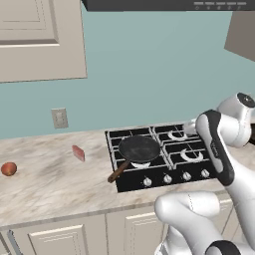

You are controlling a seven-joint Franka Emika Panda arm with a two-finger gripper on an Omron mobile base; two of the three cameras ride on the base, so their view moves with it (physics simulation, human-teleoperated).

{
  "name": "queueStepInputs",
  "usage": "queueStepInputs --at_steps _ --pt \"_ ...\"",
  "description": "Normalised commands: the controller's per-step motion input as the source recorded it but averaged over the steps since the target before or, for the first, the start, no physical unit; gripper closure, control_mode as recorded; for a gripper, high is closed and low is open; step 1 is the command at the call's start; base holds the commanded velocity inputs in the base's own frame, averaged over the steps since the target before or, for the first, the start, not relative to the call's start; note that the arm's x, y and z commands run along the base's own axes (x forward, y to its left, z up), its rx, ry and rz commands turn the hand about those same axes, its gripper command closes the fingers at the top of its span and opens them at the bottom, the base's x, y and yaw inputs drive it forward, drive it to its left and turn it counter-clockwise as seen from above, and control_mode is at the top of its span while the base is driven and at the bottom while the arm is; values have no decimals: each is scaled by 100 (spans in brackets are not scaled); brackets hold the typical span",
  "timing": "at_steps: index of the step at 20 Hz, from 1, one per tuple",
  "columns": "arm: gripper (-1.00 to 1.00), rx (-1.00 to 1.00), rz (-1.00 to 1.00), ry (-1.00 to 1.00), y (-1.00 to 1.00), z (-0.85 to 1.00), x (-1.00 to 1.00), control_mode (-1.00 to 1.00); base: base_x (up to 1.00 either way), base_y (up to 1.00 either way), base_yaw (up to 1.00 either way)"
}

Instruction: Place both pans onto different burners. Then place the onion and the steak on different pans.

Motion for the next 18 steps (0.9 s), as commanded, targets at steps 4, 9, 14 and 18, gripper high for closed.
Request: queueStepInputs --at_steps 4,9,14,18 --pt "-100 0 8 -2 -40 0 -1 -100 0 0 0" --pt "-100 0 7 0 -36 2 -2 -100 0 0 0" --pt "-100 0 1 0 -28 0 0 -100 0 0 0" --pt "-100 0 1 0 -30 0 0 -100 0 0 0"
